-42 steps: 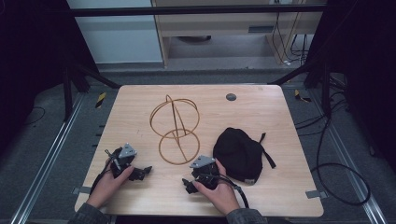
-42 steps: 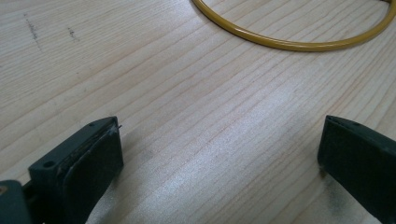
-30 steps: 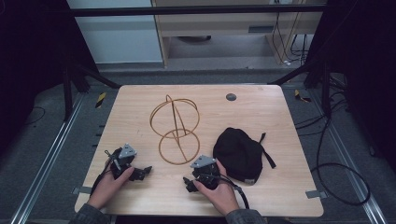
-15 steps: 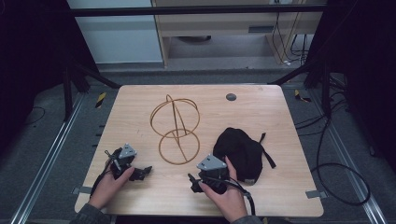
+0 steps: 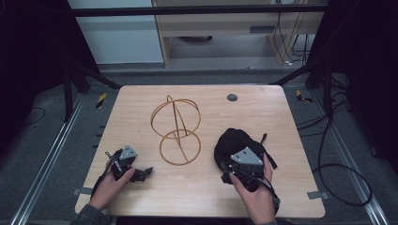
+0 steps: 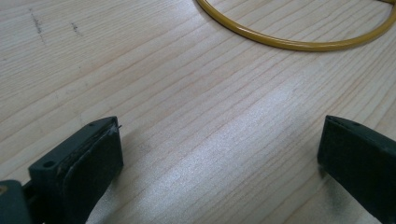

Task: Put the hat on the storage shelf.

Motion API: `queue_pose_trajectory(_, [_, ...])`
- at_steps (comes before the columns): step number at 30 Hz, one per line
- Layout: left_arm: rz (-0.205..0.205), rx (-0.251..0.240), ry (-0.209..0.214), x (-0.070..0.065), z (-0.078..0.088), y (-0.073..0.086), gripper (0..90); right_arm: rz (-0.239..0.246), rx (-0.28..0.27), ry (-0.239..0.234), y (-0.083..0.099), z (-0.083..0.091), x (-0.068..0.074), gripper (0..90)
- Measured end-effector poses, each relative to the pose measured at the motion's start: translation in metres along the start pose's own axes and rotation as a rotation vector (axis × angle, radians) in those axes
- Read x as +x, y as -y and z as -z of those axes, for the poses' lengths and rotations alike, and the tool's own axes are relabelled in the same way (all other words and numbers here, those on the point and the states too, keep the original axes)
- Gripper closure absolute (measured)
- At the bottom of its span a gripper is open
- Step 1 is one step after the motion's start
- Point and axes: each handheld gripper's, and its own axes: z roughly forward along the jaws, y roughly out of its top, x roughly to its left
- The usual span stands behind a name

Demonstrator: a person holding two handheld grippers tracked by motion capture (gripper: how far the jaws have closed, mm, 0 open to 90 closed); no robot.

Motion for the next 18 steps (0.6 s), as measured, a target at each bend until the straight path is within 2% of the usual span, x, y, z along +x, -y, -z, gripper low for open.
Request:
queue_pose_trajectory(5, [0.0, 0.0, 0.001, 0.0, 0.0, 0.0, 0.0, -0.03, -0.013, -0.004, 0.001, 0.002, -0.006, 10.1])
queue_pose_trajectory(10, [-0.006, 0.0, 0.005, 0.001, -0.001, -0.001, 0.0, 0.011, 0.001, -0.017, -0.017, 0.0, -0.01, 10.4])
queue_pose_trajectory(13, [-0.006, 0.0, 0.003, 0.001, 0.0, 0.0, 0.0, 0.043, 0.024, -0.029, -0.03, 0.004, -0.02, 10.9])
queue_pose_trajectory(15, [-0.005, 0.0, 0.002, 0.0, 0.0, 0.0, 0.0, 0.046, 0.039, -0.05, -0.037, 0.009, -0.029, 11.1])
queue_pose_trajectory(16, [-0.004, 0.0, 0.002, 0.0, 0.0, 0.0, 0.0, 0.046, 0.039, -0.05, -0.037, 0.009, -0.029, 11.1])
queue_pose_trajectory(18, [-0.004, 0.0, 0.002, 0.0, 0.0, 0.0, 0.0, 0.064, 0.081, -0.069, -0.046, 0.013, -0.044, 10.7])
